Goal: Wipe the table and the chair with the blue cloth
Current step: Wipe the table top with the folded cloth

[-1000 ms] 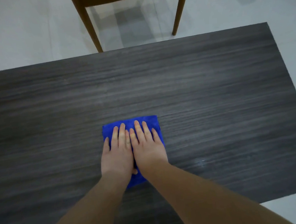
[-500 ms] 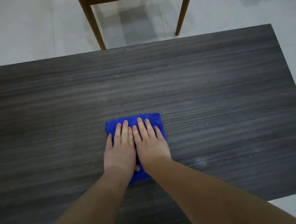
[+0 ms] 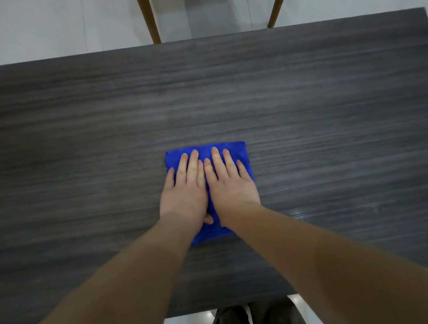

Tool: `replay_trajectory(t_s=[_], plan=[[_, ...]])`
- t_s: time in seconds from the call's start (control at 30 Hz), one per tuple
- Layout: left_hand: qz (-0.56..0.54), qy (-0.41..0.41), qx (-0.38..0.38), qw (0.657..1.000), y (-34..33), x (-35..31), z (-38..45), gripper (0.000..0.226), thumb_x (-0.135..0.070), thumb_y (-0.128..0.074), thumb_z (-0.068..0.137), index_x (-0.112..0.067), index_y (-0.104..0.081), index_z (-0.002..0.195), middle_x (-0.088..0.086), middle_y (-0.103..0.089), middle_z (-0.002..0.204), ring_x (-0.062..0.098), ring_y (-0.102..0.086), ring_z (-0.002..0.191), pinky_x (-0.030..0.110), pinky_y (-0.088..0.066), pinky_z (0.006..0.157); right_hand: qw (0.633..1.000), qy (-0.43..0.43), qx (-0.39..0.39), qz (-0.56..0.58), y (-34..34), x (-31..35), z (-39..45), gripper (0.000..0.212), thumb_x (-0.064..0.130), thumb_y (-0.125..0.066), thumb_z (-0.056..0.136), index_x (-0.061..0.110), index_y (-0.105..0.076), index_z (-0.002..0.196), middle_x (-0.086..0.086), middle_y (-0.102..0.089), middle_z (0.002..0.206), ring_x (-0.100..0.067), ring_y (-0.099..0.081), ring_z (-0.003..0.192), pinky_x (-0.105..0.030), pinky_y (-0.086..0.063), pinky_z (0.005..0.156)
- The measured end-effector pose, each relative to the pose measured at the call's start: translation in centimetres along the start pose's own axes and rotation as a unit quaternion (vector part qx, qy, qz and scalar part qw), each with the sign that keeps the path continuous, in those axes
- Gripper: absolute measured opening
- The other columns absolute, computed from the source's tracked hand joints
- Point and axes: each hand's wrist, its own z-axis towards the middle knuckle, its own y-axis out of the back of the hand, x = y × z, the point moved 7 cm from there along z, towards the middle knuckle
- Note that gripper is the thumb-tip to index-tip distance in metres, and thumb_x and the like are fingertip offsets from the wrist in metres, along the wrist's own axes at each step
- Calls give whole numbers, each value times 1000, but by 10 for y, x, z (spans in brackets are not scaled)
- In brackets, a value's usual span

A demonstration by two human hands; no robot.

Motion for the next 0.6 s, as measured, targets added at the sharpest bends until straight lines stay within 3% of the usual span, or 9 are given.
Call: replay_trajectory(t_s=[0.13,0.6], plan=[[-17,5,12,1000,-1,0,0,130,-65,-66,78,-6,28,147,13,33,157,30,24,147,48,-4,122,1000,0,-11,-12,-3,0,1,123,44,-75,77,12,17,153,-11,28,158,-30,22,146,-47,-2,121],[-64,-7,15,998,-1,1,-2,119,-56,-62,86,-9,27,150,10,36,156,27,28,146,48,5,121,998,-51,3,-42,-6,4,4,135,31,-86,66,13,15,153,-9,25,159,-28,19,148,-44,-4,122]])
